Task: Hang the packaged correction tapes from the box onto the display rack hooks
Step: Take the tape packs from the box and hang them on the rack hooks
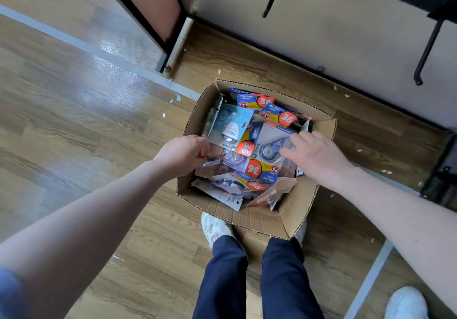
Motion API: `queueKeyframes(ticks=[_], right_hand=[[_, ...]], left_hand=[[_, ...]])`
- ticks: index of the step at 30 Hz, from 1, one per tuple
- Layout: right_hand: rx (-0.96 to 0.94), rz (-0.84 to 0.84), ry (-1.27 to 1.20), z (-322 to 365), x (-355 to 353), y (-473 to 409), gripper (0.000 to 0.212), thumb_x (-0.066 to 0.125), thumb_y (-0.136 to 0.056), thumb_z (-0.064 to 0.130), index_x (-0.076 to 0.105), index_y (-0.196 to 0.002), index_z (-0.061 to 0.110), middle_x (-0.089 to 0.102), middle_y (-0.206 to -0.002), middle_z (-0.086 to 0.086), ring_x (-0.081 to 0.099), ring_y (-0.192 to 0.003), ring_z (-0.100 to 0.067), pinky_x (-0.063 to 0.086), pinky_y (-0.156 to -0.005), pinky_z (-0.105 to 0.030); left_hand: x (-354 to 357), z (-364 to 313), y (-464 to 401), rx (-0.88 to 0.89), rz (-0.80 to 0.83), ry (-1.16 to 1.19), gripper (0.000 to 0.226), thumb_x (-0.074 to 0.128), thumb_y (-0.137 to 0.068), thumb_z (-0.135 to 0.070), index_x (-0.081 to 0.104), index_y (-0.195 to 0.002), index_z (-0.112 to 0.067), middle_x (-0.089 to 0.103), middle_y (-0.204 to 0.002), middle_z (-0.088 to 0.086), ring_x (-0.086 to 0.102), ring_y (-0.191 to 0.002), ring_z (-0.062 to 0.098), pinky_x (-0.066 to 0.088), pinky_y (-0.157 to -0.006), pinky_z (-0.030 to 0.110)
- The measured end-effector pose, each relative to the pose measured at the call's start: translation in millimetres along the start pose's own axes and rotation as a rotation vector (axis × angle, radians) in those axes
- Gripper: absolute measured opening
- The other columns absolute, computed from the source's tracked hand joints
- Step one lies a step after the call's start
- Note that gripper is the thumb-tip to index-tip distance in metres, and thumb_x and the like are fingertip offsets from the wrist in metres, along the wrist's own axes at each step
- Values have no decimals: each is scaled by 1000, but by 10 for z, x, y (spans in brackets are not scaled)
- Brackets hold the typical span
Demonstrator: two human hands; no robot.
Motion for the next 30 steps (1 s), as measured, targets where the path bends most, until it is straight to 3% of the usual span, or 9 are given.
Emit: queueKeyframes(ticks=[4, 7, 10, 13, 19, 24, 30], right_hand=[[36, 62, -8, 38, -71, 11, 35, 71, -60, -10, 65, -89, 8, 55, -77, -15, 54, -69, -31, 44, -60, -35], [127, 103, -55, 85, -163, 21, 23, 53, -80, -3, 58, -100, 8, 55, -91, -13, 52, -86, -32, 41, -74, -39], [225, 177, -130, 72, -263, 16, 20, 53, -91, 12, 48, -110, 16, 51, -106, -4, 48, -103, -23, 37, -86, -33], [252, 188, -186, 71, -422, -6, 5, 46, -97, 23, 43, -99, 19, 53, -105, -2, 49, -100, -21, 35, -80, -30], [403, 70, -239, 107, -863, -7, 13, 40, -98, 28, 36, -88, 22, 48, -88, 5, 52, -87, -22, 30, -64, -30], [495, -50, -228, 115, -1275, 34, 11, 40, -98, 27, 44, -92, 18, 61, -91, -5, 44, -74, -27, 29, -59, -32], [499, -128, -190, 209, -1849, 158, 18, 39, -99, 28, 53, -101, 16, 65, -93, -4, 58, -81, -27, 38, -58, -32]], left_hand=[[-80, 5, 103, -24, -55, 92, 11, 67, -80, -18, 55, -80, -18, 55, -79, -5, 55, -76, 20, 45, -66, 30], [-135, -10, 196, -50, -100, 202, 10, 69, -80, -18, 62, -83, -13, 54, -73, -8, 54, -72, 17, 46, -69, 30], [-223, -48, 279, -42, -137, 262, 10, 71, -79, -18, 63, -82, -12, 54, -70, -8, 56, -72, 19, 48, -69, 31], [-366, -115, 352, -32, -175, 281, 9, 69, -80, -17, 62, -82, -12, 56, -71, -6, 58, -74, 20, 48, -69, 32], [-678, -249, 530, -26, -260, 299, 11, 71, -79, -18, 63, -84, -11, 57, -74, -5, 58, -75, 21, 46, -69, 32], [-1085, -363, 713, 4, -350, 272, 11, 69, -79, -19, 64, -83, -10, 61, -77, 0, 58, -77, 25, 48, -69, 35], [-1652, -491, 1044, 12, -448, 264, 11, 70, -80, -21, 64, -83, -13, 59, -75, -3, 56, -74, 21, 40, -59, 27]])
Point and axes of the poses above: each hand's wrist, its own y-axis away from the middle knuckle, its own x-axis out of the palm, z = x × y, the point moved 3 cm from there along -y, towards the middle knuckle
